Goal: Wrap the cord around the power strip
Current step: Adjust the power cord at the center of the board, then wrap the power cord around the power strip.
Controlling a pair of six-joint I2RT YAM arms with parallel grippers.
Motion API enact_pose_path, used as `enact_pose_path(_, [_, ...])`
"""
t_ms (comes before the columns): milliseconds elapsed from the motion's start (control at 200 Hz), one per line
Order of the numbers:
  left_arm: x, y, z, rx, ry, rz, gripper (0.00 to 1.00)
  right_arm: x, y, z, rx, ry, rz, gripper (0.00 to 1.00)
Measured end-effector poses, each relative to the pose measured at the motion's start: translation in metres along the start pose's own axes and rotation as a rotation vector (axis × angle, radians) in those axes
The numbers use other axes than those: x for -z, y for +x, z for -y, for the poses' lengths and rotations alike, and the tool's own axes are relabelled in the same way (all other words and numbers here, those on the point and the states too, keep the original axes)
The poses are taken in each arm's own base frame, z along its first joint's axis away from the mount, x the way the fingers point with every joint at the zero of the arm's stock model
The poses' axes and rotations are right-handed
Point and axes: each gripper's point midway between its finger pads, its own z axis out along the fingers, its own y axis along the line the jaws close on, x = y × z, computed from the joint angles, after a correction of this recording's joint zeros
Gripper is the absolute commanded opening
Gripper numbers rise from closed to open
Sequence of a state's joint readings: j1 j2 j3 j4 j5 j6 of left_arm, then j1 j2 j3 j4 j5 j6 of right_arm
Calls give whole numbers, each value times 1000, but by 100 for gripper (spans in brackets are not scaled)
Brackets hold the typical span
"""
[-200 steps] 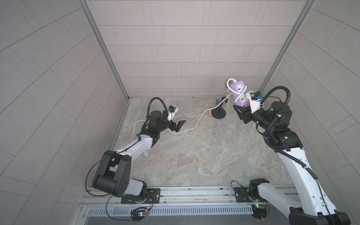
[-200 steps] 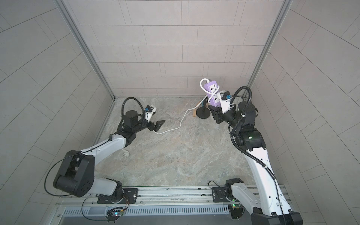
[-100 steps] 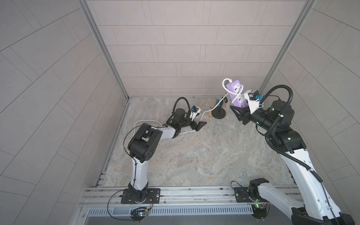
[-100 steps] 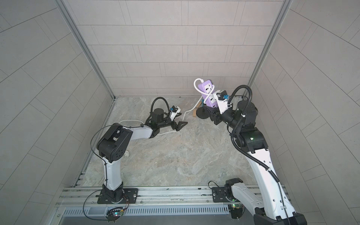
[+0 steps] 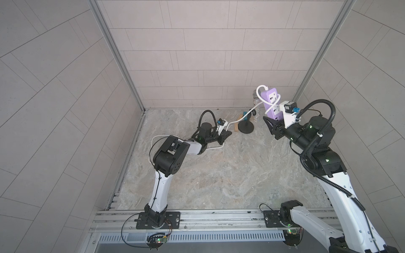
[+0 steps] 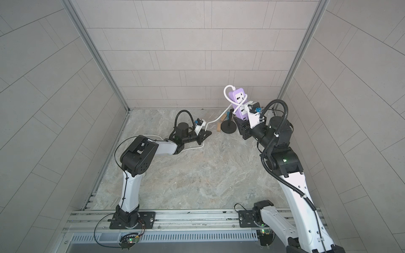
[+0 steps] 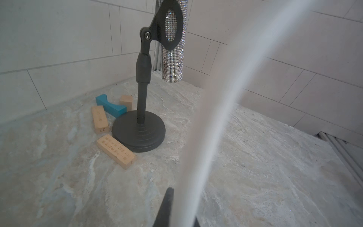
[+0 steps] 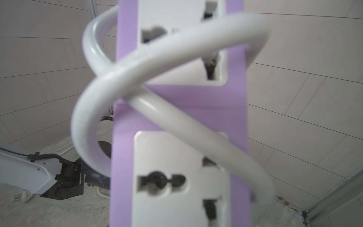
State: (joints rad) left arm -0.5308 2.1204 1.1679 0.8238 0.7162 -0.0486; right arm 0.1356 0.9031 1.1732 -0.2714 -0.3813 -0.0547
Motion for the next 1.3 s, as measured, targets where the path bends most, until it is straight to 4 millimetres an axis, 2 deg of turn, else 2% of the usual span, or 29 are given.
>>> enact_pose_path(95, [21,10,18,-8,16,-41,0,-1,15,21,-15,106,-29,0])
enact_pose_path(175, [41,10,37,-36,35,-80,0,-1,29,41,-33,196,-60,0])
enact_pose_path(340, [77,-21,77,-194,80,-127,0,0,52,67,-36,321,-121,0])
enact_pose_path(495, [102,-40,103,-348,140,-203,0,-4,70,76,7,367,-187,0])
enact_pose_path(600, [115,-58,119,-436,205,-246,0,-5,93,80,27,388,-261,0])
enact_pose_path(745, [134,-93,148,-559,284,-258,0,-2,123,77,58,393,-366,0])
enact_pose_path(846, [144,-112,173,-634,334,-245,0,-1,129,72,92,381,-402,0])
enact_pose_path(996, [151,-126,201,-720,394,-260,0,-7,140,52,176,322,-462,0])
enact_pose_path(1151, [154,-144,213,-790,409,-269,0,-14,156,26,255,231,-529,0])
enact_pose_path(1301, [152,-162,211,-836,388,-264,0,-15,171,3,282,146,-542,0])
